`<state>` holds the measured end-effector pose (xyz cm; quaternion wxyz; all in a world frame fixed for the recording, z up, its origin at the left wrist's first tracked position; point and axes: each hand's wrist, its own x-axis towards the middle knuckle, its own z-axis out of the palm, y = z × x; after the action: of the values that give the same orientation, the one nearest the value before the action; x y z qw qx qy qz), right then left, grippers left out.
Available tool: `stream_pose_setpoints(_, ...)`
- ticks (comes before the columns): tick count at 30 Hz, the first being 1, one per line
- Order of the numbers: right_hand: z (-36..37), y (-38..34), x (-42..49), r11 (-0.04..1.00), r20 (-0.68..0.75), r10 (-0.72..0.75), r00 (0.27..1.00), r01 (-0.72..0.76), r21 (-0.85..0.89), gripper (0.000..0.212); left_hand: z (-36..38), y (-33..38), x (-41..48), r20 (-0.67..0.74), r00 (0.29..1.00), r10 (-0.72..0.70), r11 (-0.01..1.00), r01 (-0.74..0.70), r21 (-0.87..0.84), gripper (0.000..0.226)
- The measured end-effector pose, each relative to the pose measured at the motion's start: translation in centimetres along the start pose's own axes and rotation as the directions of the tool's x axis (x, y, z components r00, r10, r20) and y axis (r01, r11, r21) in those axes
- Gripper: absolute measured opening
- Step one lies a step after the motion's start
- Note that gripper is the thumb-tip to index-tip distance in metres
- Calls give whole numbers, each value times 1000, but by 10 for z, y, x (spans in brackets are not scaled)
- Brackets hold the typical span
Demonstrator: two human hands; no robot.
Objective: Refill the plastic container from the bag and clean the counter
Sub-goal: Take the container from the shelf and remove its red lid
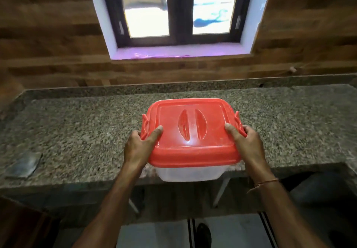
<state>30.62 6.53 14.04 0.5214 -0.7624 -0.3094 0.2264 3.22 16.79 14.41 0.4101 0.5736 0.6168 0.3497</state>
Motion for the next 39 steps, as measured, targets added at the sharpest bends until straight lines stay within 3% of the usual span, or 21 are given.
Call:
stream_pose_setpoints(7, 30, -1, 132, 999, 51, 36, 998, -34, -36, 68, 70, 36, 109, 3, 998, -62, 997, 62, 53, 85)
stream_pose_setpoints(9, 40, 2, 165, 997, 71, 52, 996, -47, -63, 72, 86, 37, 136, 2, 995, -96, 995, 96, 32, 78)
stream_pose_setpoints(12, 54, -2, 200, 997, 139, 59, 989, -52, -54, 60, 101, 41, 167, -33, 991, -132, 991, 133, 10, 68)
stream_pose_setpoints(17, 69, -9, 238, 977, 134, 89, 987, -61, -206, 65, 97, 39, 209, 96, 974, -206, 975, 212, -58, 99)
stream_pose_setpoints(20, 71, -8, 250, 962, 138, 116, 984, -76, -261, 76, 93, 41, 221, 115, 975, -192, 981, 196, -18, 84)
stream_pose_setpoints(24, 77, -6, 258, 948, 123, 88, 988, -45, -315, 67, 89, 30, 232, 89, 982, -167, 985, 171, -31, 75)
stream_pose_setpoints(26, 78, -2, 258, 966, 108, 108, 988, -79, -245, 66, 85, 22, 237, 89, 965, -247, 955, 258, -147, 67)
stream_pose_setpoints(28, 78, 4, 258, 979, 115, 200, 973, -194, -61, 62, 81, 8, 245, 161, 924, -346, 873, 380, -306, 61)
stream_pose_setpoints(32, 79, 10, 253, 891, 256, 383, 888, -428, 151, 57, 80, -19, 248, 368, 837, -405, 694, 543, -472, 42)
stream_pose_setpoints(35, 83, 12, 250, 876, 237, 398, 886, -444, 188, 50, 81, -19, 244, 341, 870, -357, 741, 486, -463, 42)
stream_pose_setpoints(39, 80, -8, 227, 976, -3, 179, 984, -177, 124, 44, 78, 9, 231, 174, 968, -183, 911, 234, -340, 65)
